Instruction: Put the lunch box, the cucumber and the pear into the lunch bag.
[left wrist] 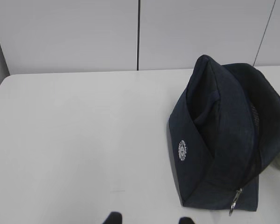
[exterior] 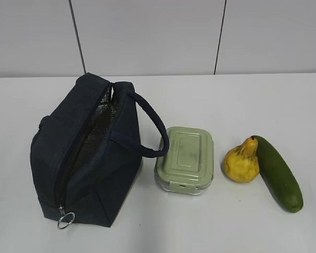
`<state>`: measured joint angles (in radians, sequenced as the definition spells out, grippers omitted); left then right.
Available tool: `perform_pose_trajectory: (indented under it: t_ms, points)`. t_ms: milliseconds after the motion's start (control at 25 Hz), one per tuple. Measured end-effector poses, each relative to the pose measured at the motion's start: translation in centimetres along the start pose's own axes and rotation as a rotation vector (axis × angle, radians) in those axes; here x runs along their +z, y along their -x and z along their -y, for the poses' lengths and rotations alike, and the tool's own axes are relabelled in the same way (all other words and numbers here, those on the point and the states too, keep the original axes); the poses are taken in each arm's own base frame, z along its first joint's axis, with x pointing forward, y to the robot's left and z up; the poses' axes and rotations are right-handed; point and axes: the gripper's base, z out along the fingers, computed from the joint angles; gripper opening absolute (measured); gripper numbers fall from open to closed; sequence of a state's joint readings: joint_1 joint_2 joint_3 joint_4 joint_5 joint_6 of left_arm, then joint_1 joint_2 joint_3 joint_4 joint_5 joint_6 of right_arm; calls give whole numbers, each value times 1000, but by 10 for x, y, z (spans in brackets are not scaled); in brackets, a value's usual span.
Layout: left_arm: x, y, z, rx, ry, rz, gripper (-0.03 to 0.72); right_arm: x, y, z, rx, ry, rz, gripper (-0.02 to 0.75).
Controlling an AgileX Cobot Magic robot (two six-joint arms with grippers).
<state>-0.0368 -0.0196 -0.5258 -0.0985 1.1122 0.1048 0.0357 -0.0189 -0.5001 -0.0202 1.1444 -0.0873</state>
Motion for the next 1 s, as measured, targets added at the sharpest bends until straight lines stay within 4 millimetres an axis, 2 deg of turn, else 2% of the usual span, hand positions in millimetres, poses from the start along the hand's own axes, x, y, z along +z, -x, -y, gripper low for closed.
perform_pose_trajectory:
  t_ms: [1000]
  points:
    - [-1, 3, 9, -47, -105, 26, 236, 0, 0, 0, 0, 0, 0, 458]
